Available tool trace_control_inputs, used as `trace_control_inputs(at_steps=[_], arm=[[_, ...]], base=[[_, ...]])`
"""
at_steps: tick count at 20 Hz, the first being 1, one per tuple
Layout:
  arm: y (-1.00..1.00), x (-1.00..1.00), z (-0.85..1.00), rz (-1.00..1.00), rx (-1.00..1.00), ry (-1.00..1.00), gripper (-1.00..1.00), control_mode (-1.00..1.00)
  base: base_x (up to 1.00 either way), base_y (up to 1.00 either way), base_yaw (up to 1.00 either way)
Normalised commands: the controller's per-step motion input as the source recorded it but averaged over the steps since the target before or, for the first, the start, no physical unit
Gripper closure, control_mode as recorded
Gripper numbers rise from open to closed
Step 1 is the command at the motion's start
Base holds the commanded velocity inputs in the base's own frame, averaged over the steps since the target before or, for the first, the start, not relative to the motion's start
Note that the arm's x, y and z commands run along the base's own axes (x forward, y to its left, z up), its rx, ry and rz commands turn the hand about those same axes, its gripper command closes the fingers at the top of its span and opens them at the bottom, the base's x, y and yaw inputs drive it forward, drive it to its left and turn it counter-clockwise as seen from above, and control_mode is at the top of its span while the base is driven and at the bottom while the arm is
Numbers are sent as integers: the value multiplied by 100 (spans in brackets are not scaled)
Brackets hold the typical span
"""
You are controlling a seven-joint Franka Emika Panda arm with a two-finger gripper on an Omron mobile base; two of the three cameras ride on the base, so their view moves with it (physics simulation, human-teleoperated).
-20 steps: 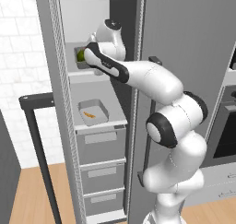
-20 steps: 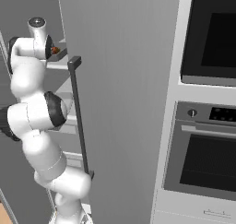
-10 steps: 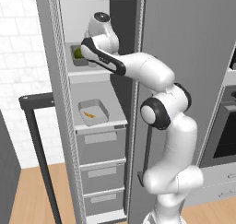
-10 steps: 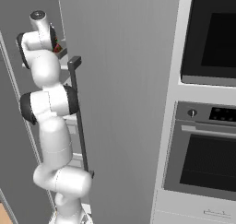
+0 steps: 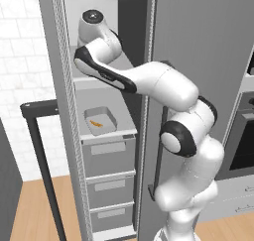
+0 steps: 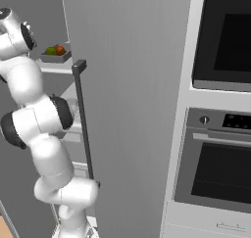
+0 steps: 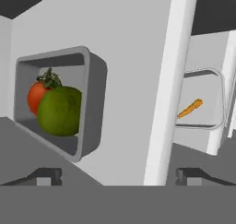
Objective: Take the meat container that has the shrimp and place it on the second highest rack of the freezer. Then take the vegetable container that has the lime and tomato and place it on the highest rack of the freezer.
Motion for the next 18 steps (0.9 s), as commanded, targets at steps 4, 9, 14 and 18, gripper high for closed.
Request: trace_control_inputs(at_steps=[4, 9, 14, 18], arm=[[-11, -100, -98, 22, 13, -13, -100, -100], [-23, -100, -20, 30, 0, -10, -100, -100], [-39, -100, 10, 41, -15, -11, -100, -100], [-44, -100, 8, 45, -18, -12, -100, -100]], base=[[0, 0, 0], [0, 0, 0], [0, 0, 0], [0, 0, 0]])
